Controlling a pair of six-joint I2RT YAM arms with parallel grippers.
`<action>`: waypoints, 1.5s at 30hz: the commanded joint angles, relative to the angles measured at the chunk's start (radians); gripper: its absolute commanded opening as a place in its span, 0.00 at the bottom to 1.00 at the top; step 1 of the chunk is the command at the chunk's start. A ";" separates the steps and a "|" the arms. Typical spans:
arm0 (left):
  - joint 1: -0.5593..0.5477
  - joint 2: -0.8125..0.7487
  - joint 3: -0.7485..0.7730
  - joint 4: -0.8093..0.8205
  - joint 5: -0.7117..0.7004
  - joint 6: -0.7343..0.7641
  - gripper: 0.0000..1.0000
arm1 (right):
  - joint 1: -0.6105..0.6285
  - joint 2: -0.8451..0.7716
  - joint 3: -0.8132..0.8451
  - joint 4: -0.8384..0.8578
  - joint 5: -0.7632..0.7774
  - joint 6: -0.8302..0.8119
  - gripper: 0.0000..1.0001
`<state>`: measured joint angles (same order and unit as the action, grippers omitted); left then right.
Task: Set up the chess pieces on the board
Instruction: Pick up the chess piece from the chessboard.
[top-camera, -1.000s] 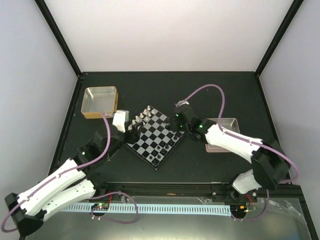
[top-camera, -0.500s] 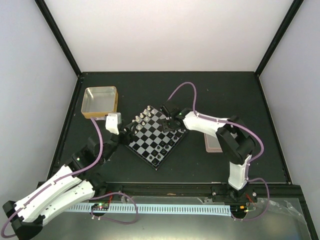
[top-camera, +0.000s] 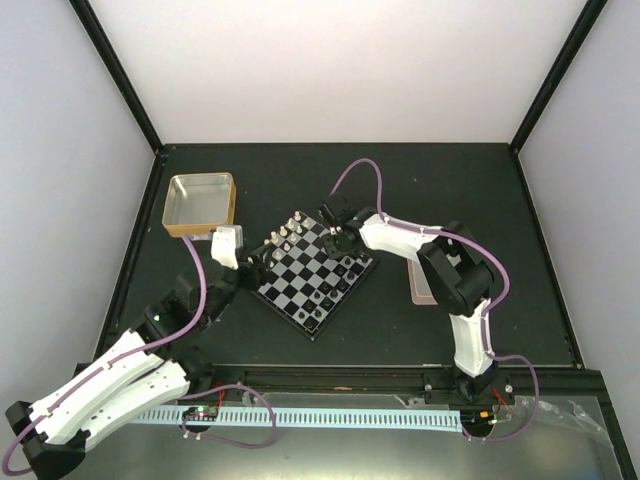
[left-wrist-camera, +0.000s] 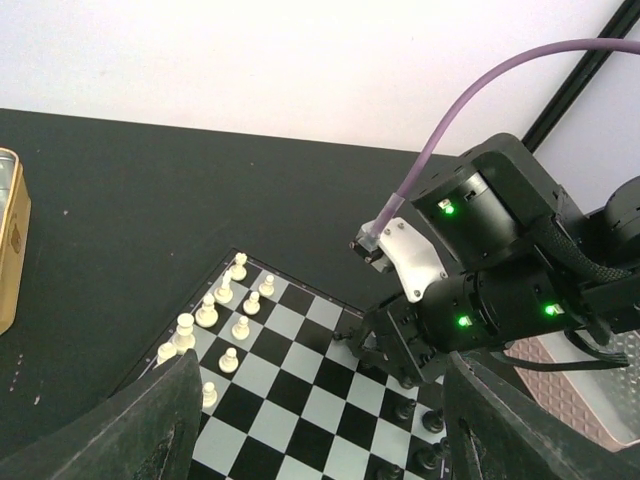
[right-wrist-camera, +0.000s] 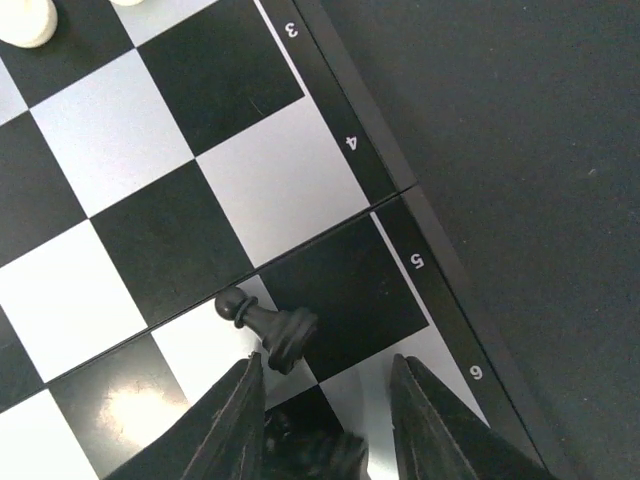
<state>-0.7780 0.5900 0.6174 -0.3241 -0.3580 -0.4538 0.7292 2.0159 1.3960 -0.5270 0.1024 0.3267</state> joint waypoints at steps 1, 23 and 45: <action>0.008 0.012 0.008 -0.002 -0.026 0.006 0.68 | -0.002 0.023 0.042 -0.020 0.004 -0.063 0.36; 0.011 0.068 0.021 -0.002 -0.016 -0.009 0.68 | -0.003 0.053 0.062 -0.021 -0.060 -0.125 0.25; 0.066 0.164 0.046 0.091 0.237 -0.165 0.69 | -0.002 -0.216 -0.133 0.269 -0.150 -0.121 0.08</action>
<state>-0.7486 0.7158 0.6178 -0.3161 -0.2749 -0.5140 0.7284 1.9255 1.2938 -0.3916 0.0235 0.1921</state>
